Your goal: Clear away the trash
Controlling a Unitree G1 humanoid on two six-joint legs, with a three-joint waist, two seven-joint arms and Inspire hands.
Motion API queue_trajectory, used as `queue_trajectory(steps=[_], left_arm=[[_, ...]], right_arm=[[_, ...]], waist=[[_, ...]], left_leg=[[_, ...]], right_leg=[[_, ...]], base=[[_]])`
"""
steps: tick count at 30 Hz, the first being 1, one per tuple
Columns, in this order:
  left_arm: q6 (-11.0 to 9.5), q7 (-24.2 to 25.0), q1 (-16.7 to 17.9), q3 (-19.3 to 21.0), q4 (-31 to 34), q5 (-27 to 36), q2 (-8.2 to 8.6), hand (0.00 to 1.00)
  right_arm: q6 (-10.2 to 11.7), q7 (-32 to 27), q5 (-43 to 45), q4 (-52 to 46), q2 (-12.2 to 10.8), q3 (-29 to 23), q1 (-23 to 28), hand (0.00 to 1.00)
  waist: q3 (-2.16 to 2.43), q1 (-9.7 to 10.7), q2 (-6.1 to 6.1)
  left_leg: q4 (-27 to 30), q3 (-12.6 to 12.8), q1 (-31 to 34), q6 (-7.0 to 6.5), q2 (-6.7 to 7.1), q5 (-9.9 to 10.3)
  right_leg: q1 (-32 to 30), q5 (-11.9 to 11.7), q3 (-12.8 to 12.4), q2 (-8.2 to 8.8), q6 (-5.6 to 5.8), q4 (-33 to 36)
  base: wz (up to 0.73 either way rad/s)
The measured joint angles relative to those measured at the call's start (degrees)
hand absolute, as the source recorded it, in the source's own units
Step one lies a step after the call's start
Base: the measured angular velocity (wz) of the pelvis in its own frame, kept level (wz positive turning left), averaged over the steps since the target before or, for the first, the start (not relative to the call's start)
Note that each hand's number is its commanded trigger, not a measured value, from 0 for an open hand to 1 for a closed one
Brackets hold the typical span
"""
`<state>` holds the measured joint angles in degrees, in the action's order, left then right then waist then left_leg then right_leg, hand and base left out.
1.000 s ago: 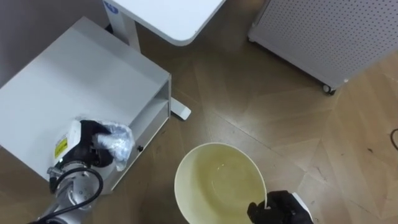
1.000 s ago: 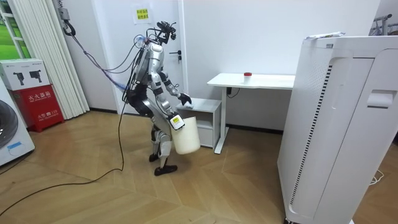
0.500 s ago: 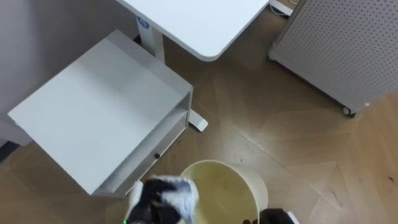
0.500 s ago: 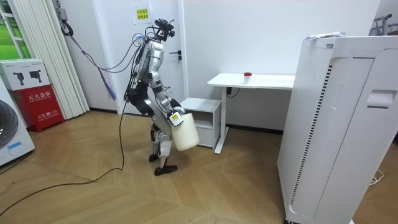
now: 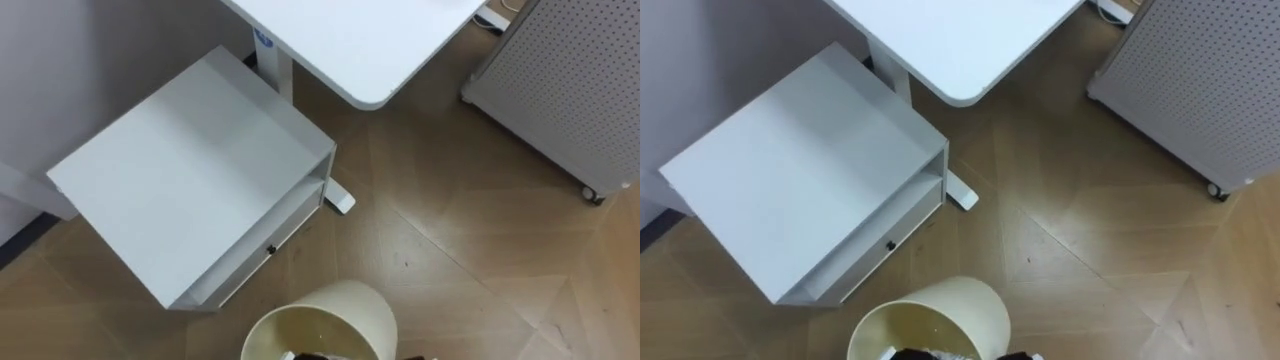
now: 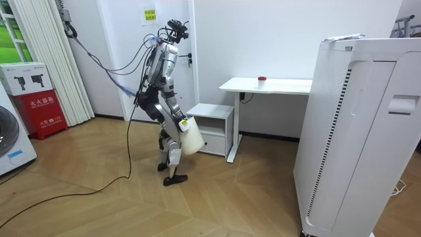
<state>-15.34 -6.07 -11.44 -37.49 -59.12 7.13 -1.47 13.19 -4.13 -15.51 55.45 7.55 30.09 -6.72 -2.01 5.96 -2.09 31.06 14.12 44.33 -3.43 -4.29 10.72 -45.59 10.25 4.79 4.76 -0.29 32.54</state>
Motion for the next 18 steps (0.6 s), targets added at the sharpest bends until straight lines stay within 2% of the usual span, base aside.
queue_trajectory(steps=[5, 13, 18], left_arm=[[-0.1, 0.7, 0.5, -1.4, 0.1, -0.1, -0.32, 0.0], [-0.2, 2.5, 1.0, -2.5, 0.7, -0.5, -0.37, 0.0], [-0.4, 3.0, 1.0, -3.8, 0.7, -0.6, -0.98, 0.0]], right_arm=[[0.0, 0.0, 0.0, 0.1, -0.1, 0.0, 0.0, 1.0], [0.0, 0.8, -0.1, 0.1, -0.6, 0.4, 0.0, 1.0], [0.0, 1.2, -0.1, 0.0, -0.6, 1.3, 0.0, 1.0]], waist=[[-0.05, 0.0, -0.43], [-0.05, -0.4, -0.43], [-0.06, -1.8, -0.36]], left_leg=[[-0.4, 0.0, 0.0, 0.0, 0.0, 0.0], [-0.8, 0.0, 0.0, 0.03, -0.35, 0.0], [-0.9, 0.0, 0.0, 0.05, -0.62, 0.0]], right_leg=[[0.1, 0.0, 0.0, -0.11, 0.04, -0.7], [0.6, -0.4, 0.1, -0.58, 0.09, -2.1], [0.8, -0.8, 0.2, -0.84, 0.04, -2.8]], base=[[0.0], [-0.01], [-0.03]])
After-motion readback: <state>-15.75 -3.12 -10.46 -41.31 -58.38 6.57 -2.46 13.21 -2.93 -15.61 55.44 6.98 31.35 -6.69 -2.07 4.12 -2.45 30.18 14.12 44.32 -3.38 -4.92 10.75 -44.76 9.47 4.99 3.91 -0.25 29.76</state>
